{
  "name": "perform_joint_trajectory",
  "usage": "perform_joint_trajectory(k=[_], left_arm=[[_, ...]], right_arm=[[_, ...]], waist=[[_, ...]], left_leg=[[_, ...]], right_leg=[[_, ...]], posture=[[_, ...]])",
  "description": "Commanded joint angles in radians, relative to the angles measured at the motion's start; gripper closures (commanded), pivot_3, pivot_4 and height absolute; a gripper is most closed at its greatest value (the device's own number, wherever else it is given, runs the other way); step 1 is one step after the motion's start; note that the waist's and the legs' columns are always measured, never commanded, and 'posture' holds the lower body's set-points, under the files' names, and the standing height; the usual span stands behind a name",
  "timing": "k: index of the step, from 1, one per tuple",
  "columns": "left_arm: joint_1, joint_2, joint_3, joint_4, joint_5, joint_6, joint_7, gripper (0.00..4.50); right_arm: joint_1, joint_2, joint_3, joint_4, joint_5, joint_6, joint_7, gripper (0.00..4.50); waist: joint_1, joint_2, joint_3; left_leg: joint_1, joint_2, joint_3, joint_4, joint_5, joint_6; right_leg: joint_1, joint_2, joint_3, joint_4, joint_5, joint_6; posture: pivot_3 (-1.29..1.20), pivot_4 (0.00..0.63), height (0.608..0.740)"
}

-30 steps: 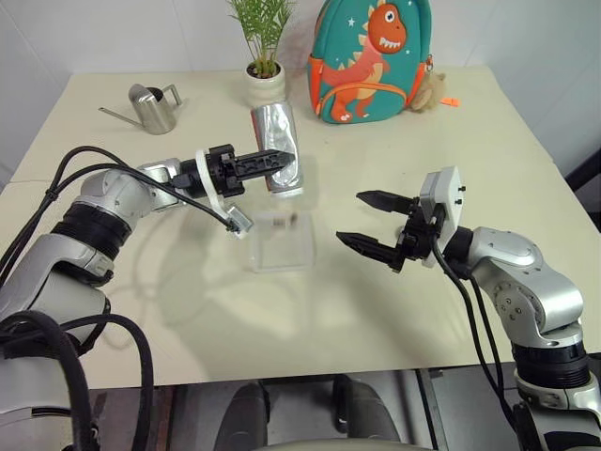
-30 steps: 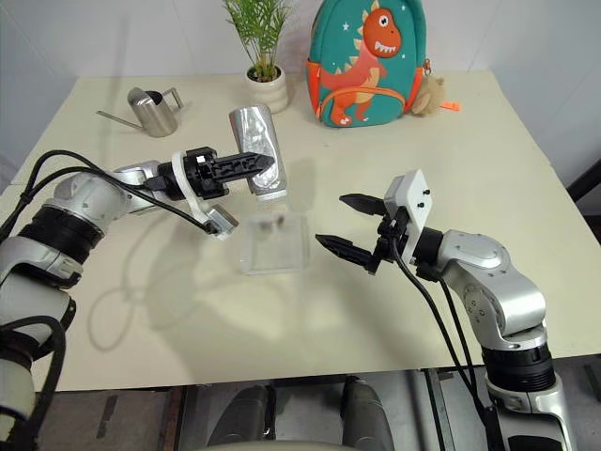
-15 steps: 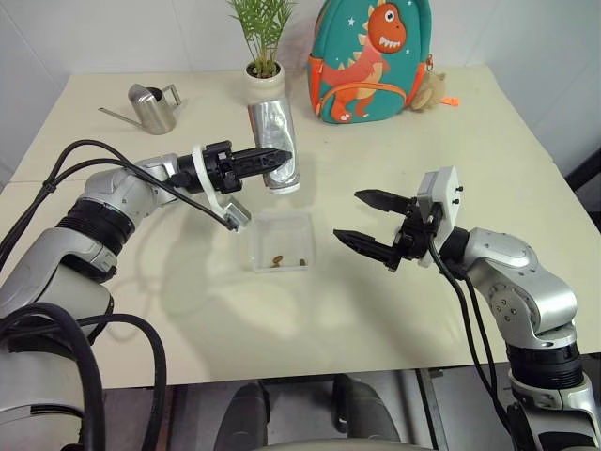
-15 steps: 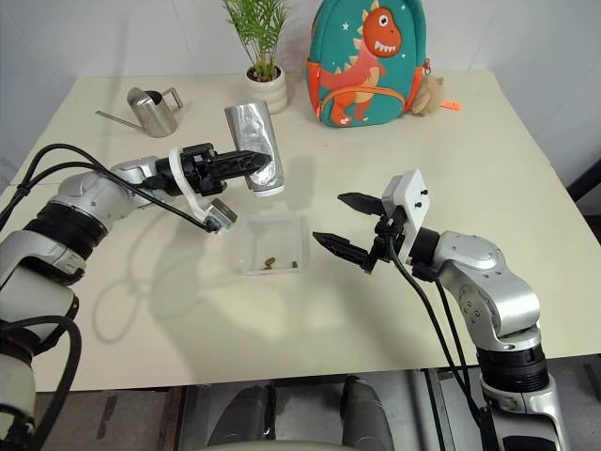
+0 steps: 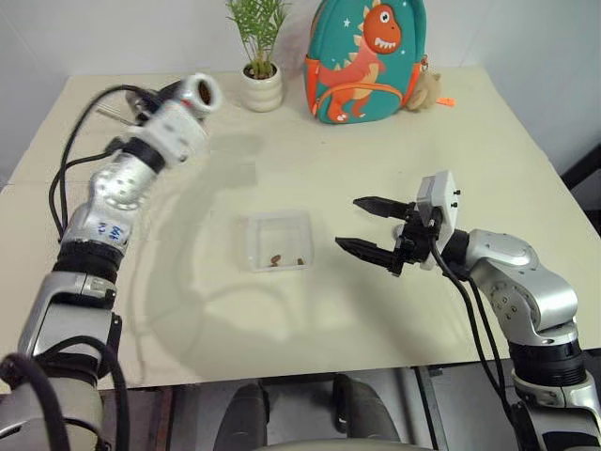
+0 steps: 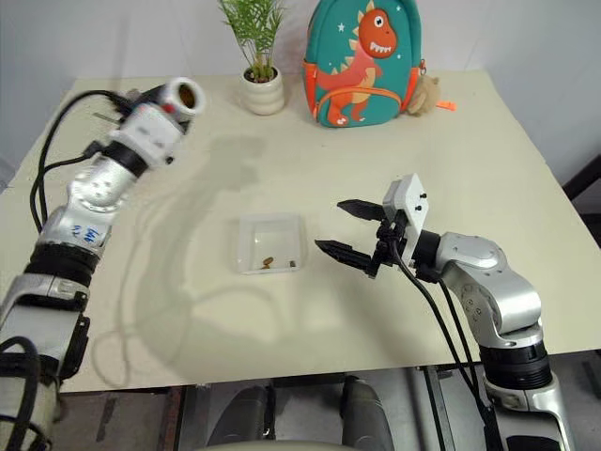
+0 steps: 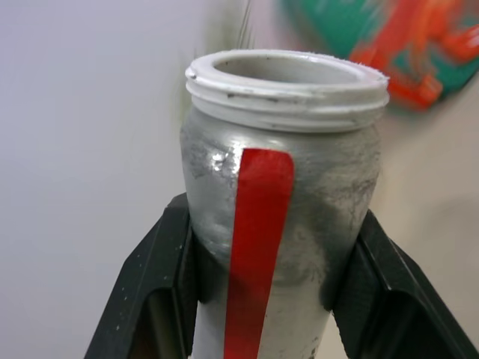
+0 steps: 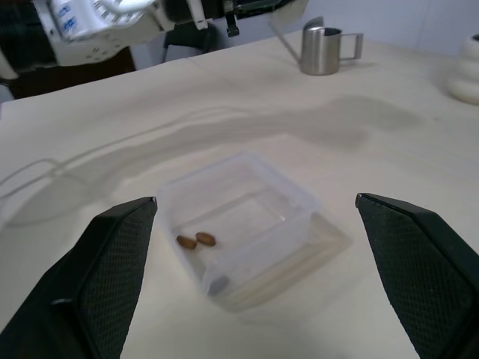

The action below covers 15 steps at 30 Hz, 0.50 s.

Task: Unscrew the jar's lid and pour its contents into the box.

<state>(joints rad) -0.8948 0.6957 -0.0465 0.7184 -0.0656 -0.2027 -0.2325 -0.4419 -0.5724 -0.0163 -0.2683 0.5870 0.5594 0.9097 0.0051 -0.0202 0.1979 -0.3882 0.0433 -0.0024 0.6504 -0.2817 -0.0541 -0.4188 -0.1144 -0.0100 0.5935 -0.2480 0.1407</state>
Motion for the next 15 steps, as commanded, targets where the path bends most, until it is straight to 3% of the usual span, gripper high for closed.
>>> perform_joint_trajectory(k=[1,6,15], left_arm=[[0.057,0.006,0.192,-0.014,-0.198,0.202,-0.096,2.62],[0.184,0.012,0.318,-0.007,-0.243,0.255,-0.118,2.62],[0.301,-0.036,0.478,0.07,-0.271,0.062,-0.101,2.62]], right_arm=[[-0.044,-0.018,0.011,0.029,-0.019,-0.049,0.053,0.02],[-0.071,-0.017,0.026,0.077,-0.045,-0.081,0.093,0.02],[-0.078,-0.007,0.03,0.096,-0.057,-0.101,0.094,0.02]], waist=[[-0.009,0.0,0.0],[-0.01,-0.001,-0.001],[-0.001,-0.004,-0.003]], left_leg=[[0.0,0.0,0.0,0.0,0.0,0.0],[0.001,0.0,0.0,-0.001,0.0,0.0],[0.001,0.0,0.0,0.0,0.0,0.0]], right_leg=[[0.0,0.0,0.0,0.0,0.0,0.0],[0.0,0.0,0.0,0.0,0.0,0.0],[0.001,0.0,0.0,0.0,0.001,-0.001]], posture=[[0.0,0.15,0.74],[0.0,0.15,0.74],[0.0,0.15,0.74]])
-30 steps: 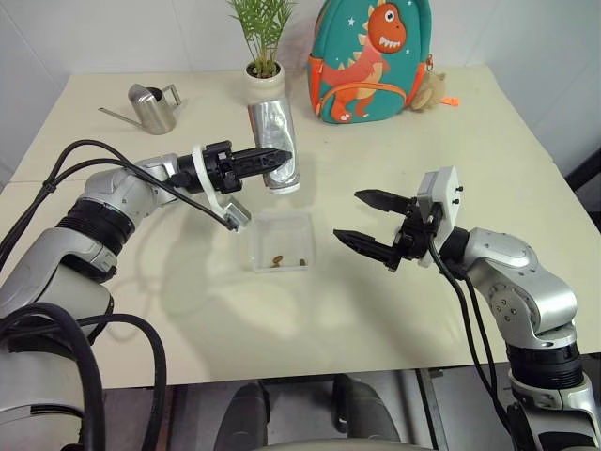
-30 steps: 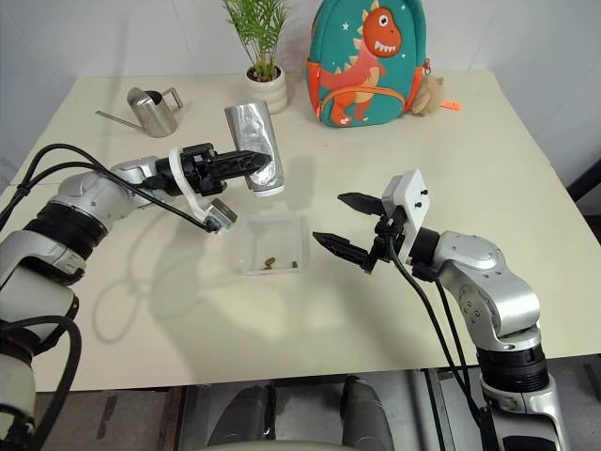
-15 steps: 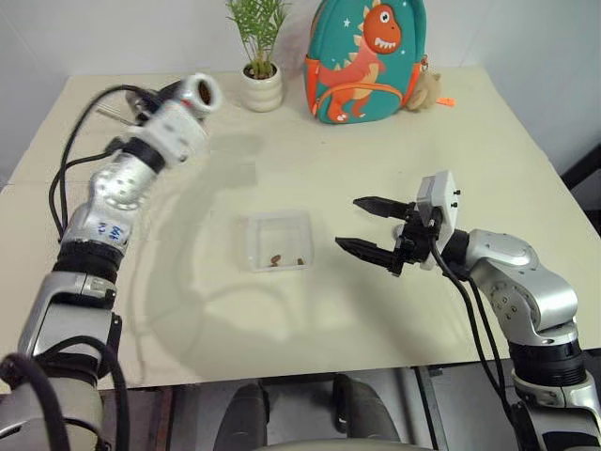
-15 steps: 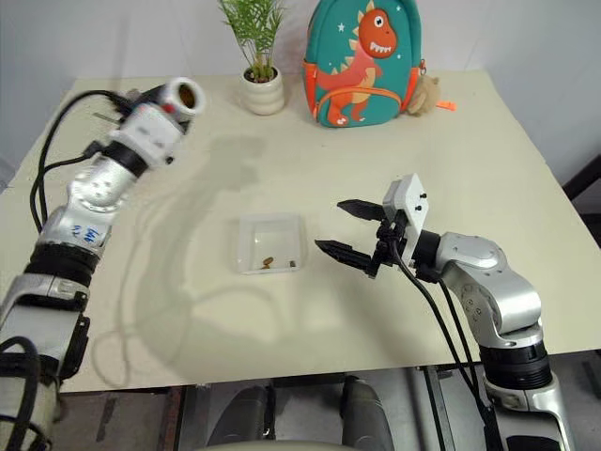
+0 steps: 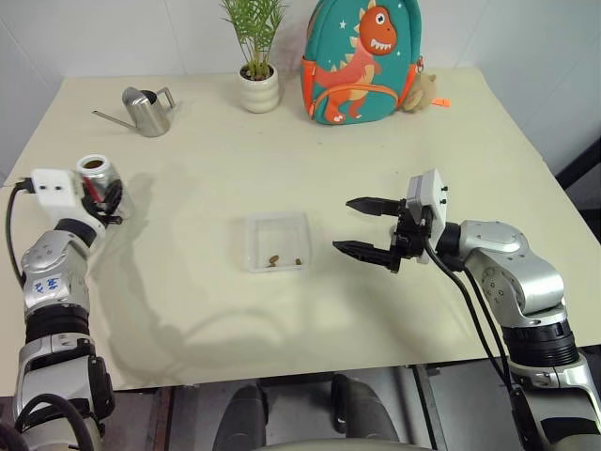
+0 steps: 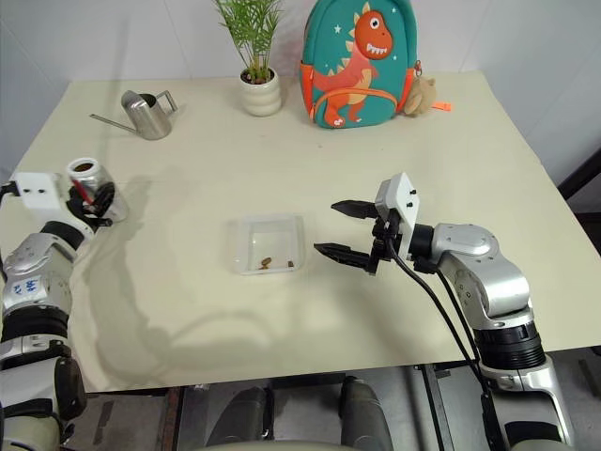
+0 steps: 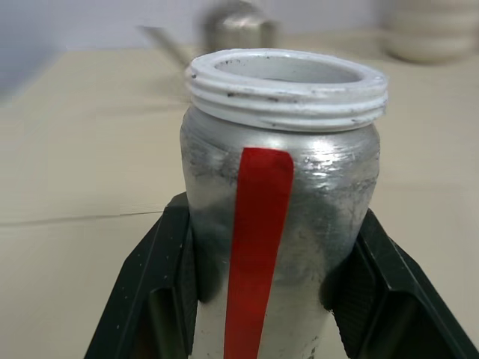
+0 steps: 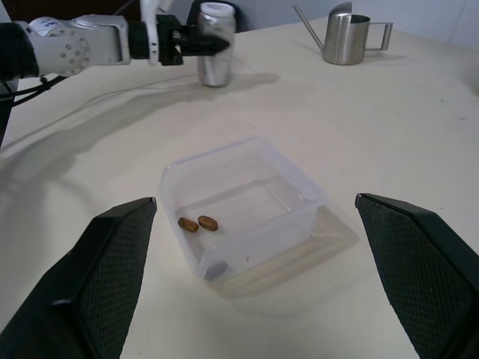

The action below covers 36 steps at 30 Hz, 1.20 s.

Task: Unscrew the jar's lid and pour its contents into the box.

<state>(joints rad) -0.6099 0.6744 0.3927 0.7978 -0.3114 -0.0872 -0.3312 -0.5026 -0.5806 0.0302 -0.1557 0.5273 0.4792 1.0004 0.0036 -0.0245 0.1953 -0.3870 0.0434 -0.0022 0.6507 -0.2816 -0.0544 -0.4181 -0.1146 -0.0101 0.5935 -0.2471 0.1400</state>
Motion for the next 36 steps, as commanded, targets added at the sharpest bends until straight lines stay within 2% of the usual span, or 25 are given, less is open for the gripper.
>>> perform_joint_trajectory(k=[1,2,4,10,12,21,24,27,32,36], left_arm=[[0.025,-0.026,0.051,-0.005,-0.039,-0.038,-0.015,2.62],[0.03,-0.034,0.06,-0.004,-0.048,-0.025,-0.023,2.62],[0.037,-0.044,0.074,-0.001,-0.062,-0.009,-0.037,1.87],[0.064,-0.036,0.076,-0.001,-0.041,-0.039,-0.038,0.03],[0.085,-0.022,0.072,-0.024,-0.026,-0.044,-0.033,0.03],[0.365,0.06,0.052,-0.292,-0.043,0.032,-0.258,0.03],[0.471,0.173,0.003,-0.303,-0.006,-0.021,-0.473,0.03],[0.548,0.241,-0.016,-0.417,-0.027,-0.046,-0.62,0.03],[0.512,0.229,-0.033,-0.657,-0.072,0.006,-0.643,0.03],[0.464,0.203,-0.075,-0.766,-0.1,0.058,-0.652,0.03]], right_arm=[[-0.02,0.005,-0.015,-0.019,0.002,-0.019,-0.001,0.02],[-0.021,0.007,-0.014,-0.02,0.002,-0.017,-0.005,0.02],[-0.023,0.01,-0.012,-0.022,0.001,-0.015,-0.01,0.0],[-0.029,0.024,-0.013,-0.031,0.012,-0.003,-0.02,0.0],[-0.026,0.021,-0.014,-0.034,0.012,-0.003,-0.019,0.0],[0.003,-0.009,-0.033,-0.07,0.026,0.006,-0.009,0.0],[0.01,-0.033,-0.047,-0.064,0.049,0.005,0.035,0.0],[0.026,-0.068,-0.061,-0.054,0.053,-0.004,0.069,0.0],[0.055,-0.109,-0.101,-0.019,0.043,-0.044,0.101,0.0],[0.061,-0.131,-0.112,0.006,0.029,-0.076,0.128,0.0]], waist=[[0.0,0.0,0.0],[-0.001,0.0,0.0],[-0.004,0.0,0.0],[-0.006,0.0,0.0],[-0.007,0.0,0.0],[-0.007,-0.001,0.0],[-0.008,-0.001,-0.001],[-0.004,-0.001,-0.001],[0.01,-0.002,-0.001],[0.006,-0.002,-0.001]], left_leg=[[0.0,0.0,0.0,0.0,0.0,0.0],[0.0,0.0,0.0,0.0,0.0,0.0],[0.001,0.0,0.0,0.0,0.0,0.0],[0.001,0.001,0.0,0.0,0.0,0.0],[0.001,0.001,0.0,-0.001,0.0,0.0],[0.001,0.002,0.001,-0.002,-0.001,-0.001],[0.002,0.003,0.001,-0.002,-0.001,-0.001],[0.002,0.004,0.002,-0.002,-0.001,-0.002],[0.002,0.004,0.002,-0.002,-0.002,-0.003],[0.003,0.004,0.002,-0.002,-0.002,-0.003]], right_leg=[[0.0,0.0,0.0,0.0,0.0,0.0],[0.0,0.0,0.0,0.0,0.0,0.0],[0.001,0.0,0.0,0.0,0.001,0.0],[0.001,0.0,0.0,0.0,0.001,0.0],[0.001,0.0,0.0,0.0,0.001,0.0],[0.0,0.0,0.0,-0.002,0.0,-0.001],[0.0,0.001,-0.001,-0.002,0.001,-0.003],[0.0,0.001,-0.001,-0.003,0.0,-0.005],[0.0,0.0,-0.002,-0.004,0.0,-0.006],[0.0,0.001,-0.001,-0.003,0.0,-0.006]], posture=[[0.0,0.15,0.74],[0.0,0.15,0.74],[0.0,0.15,0.74],[0.0,0.15,0.74],[0.0,0.15,0.74],[0.0,0.15,0.74],[0.0,0.15,0.74],[0.0,0.15,0.74],[0.0,0.15,0.74],[0.0,0.15,0.74]])
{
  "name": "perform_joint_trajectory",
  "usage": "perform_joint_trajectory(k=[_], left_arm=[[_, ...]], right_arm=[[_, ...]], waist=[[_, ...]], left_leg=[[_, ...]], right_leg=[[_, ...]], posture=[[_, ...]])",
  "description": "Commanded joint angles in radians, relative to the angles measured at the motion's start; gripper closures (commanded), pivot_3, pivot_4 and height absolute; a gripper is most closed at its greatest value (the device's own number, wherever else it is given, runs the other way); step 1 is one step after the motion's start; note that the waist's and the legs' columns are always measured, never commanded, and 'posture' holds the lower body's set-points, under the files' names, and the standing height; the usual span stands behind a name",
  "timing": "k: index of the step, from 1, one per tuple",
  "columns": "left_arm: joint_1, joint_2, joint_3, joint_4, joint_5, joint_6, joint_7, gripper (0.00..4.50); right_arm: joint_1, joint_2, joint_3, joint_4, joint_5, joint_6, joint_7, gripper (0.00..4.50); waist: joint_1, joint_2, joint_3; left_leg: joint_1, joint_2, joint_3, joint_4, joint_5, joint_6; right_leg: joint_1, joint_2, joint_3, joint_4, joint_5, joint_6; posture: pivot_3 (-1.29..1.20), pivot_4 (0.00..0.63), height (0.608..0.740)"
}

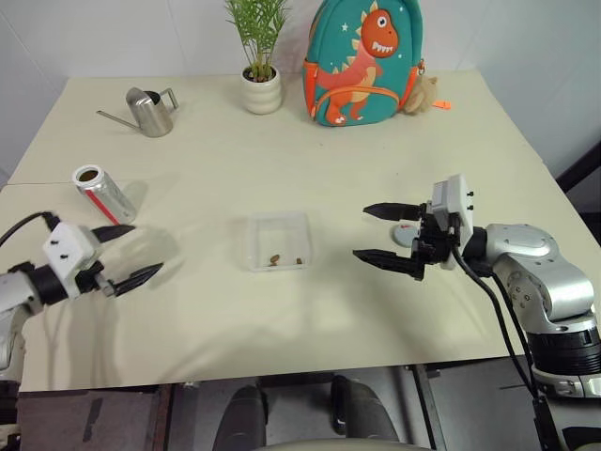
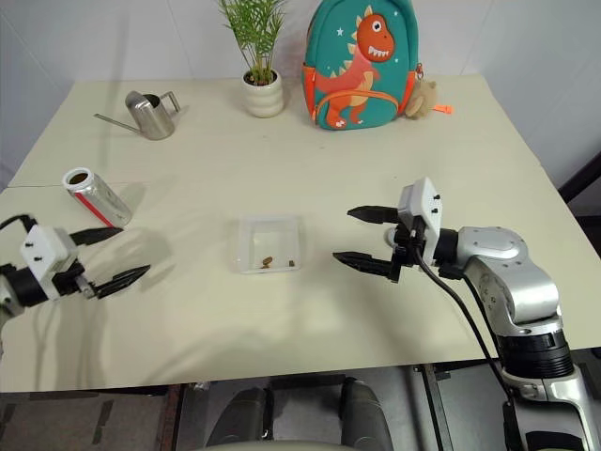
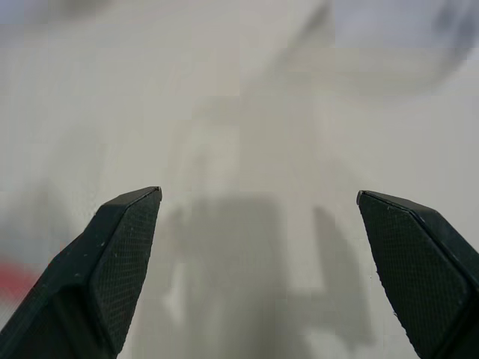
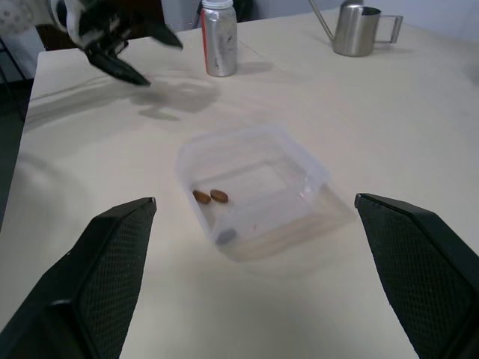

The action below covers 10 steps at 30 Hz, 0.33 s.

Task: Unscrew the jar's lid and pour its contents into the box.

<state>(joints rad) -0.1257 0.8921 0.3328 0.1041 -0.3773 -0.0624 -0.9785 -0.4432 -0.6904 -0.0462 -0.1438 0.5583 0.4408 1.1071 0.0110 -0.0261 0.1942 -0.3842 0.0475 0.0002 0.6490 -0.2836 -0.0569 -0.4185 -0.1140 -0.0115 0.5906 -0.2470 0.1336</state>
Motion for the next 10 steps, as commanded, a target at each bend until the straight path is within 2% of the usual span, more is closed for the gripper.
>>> perform_joint_trajectory(k=[1,10], left_arm=[[-0.028,-0.02,-0.026,-0.092,-0.041,0.046,-0.012,0.03],[-0.019,-0.055,-0.037,-0.17,-0.051,0.101,-0.005,0.03]], right_arm=[[0.002,-0.025,-0.036,-0.005,-0.005,-0.047,0.025,0.0],[-0.018,-0.015,-0.039,0.037,-0.036,-0.104,0.012,0.0]], waist=[[-0.005,0.0,0.0],[-0.023,0.0,0.0]], left_leg=[[0.0,0.0,0.0,0.0,0.0,0.0],[0.0,0.001,0.0,-0.001,0.0,0.0]], right_leg=[[0.0,0.0,0.0,0.0,0.0,0.0],[0.0,0.002,0.001,0.002,0.0,0.0]], posture=[[0.0,0.15,0.74],[0.0,0.15,0.74]])
